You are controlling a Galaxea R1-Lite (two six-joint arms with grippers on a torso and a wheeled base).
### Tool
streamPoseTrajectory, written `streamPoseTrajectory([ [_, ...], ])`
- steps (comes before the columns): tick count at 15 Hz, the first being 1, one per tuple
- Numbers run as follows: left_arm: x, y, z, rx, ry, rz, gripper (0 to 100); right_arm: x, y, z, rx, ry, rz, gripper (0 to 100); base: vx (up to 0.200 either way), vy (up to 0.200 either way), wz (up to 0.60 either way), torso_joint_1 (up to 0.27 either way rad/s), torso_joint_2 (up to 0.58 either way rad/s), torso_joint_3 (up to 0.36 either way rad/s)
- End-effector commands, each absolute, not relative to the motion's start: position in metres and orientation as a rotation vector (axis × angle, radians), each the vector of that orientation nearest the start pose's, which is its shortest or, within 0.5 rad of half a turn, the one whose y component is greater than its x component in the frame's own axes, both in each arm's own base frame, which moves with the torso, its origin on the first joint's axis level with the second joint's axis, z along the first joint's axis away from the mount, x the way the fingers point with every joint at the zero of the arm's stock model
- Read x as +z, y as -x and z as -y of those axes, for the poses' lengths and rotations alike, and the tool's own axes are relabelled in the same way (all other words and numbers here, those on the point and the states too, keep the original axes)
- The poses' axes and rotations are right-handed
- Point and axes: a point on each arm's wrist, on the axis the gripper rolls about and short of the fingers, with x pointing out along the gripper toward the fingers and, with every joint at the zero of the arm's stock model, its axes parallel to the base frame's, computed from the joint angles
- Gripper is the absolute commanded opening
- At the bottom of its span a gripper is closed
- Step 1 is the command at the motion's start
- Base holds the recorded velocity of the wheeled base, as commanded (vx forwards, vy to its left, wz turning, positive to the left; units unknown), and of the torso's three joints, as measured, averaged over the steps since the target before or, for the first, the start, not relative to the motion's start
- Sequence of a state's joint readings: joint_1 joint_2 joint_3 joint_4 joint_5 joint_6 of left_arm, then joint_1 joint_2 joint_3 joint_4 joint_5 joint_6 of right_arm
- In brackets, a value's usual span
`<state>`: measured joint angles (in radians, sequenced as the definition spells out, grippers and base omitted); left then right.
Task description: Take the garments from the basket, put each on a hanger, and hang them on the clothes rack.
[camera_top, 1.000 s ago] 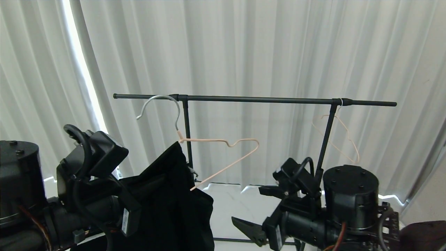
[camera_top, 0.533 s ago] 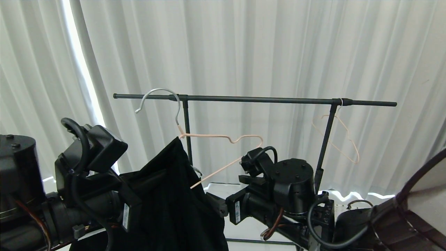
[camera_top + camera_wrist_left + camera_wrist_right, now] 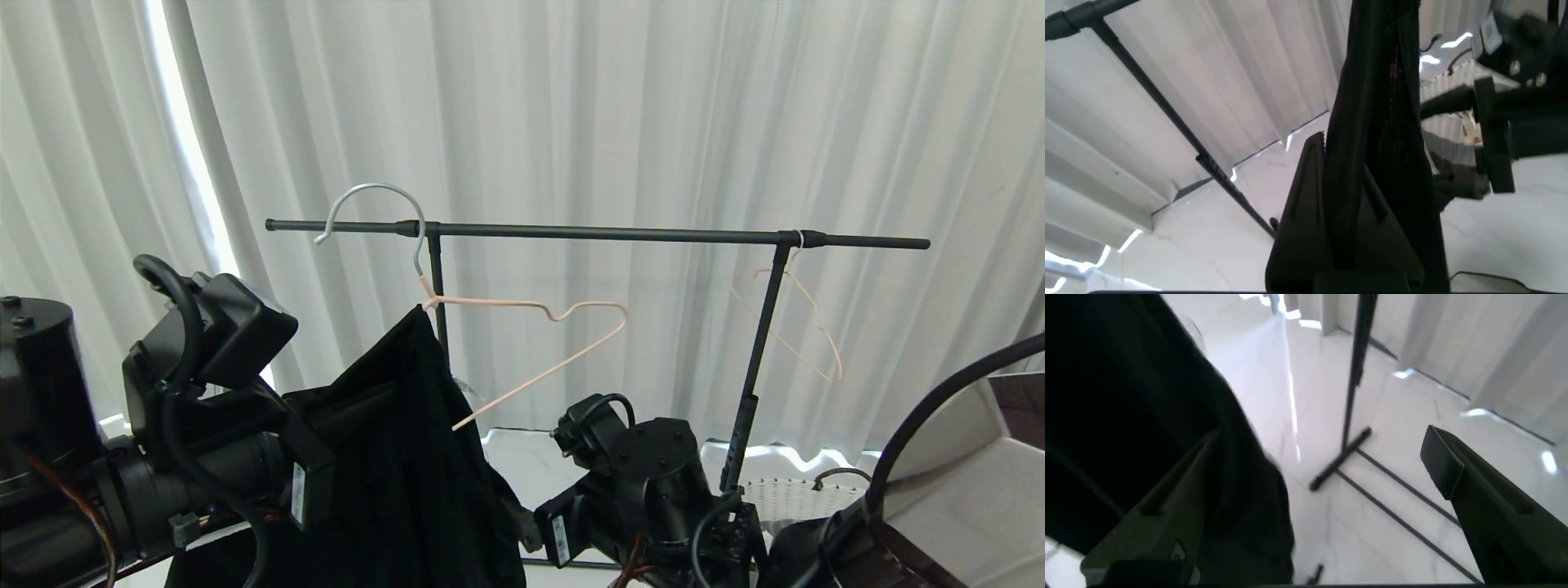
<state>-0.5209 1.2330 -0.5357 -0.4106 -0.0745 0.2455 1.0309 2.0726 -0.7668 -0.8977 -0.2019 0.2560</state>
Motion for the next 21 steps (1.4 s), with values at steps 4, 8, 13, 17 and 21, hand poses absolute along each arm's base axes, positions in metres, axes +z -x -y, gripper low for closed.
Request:
streamPoseTrajectory([
  [4, 0.195, -0.154, 0.089, -0.588, -0.313, -0.229, 0, 0.060, -0.218, -0.269, 0.559, 0.128, -0.433, 100, 0.000, 0.000, 0.00, 0.000, 0.00, 0.000],
  [8, 0.174, -0.148, 0.085, -0.599, -0.334, -0.307, 0, 0.065, -0.254, -0.236, 0.379, 0.168, -0.397, 100, 0.000, 0.000, 0.00, 0.000, 0.00, 0.000],
  [13, 0.150, -0.140, 0.082, -0.619, -0.363, -0.394, 0, 0.080, -0.270, -0.217, 0.287, 0.152, -0.354, 100, 0.000, 0.000, 0.00, 0.000, 0.00, 0.000],
  [17, 0.140, -0.134, 0.084, -0.680, -0.370, -0.432, 0, 0.089, -0.275, -0.217, 0.284, 0.148, -0.322, 100, 0.000, 0.000, 0.00, 0.000, 0.00, 0.000],
  [21, 0.123, -0.148, 0.090, -0.627, -0.445, -0.525, 0, 0.124, -0.268, -0.213, 0.384, 0.174, -0.225, 100, 0.000, 0.000, 0.00, 0.000, 0.00, 0.000],
])
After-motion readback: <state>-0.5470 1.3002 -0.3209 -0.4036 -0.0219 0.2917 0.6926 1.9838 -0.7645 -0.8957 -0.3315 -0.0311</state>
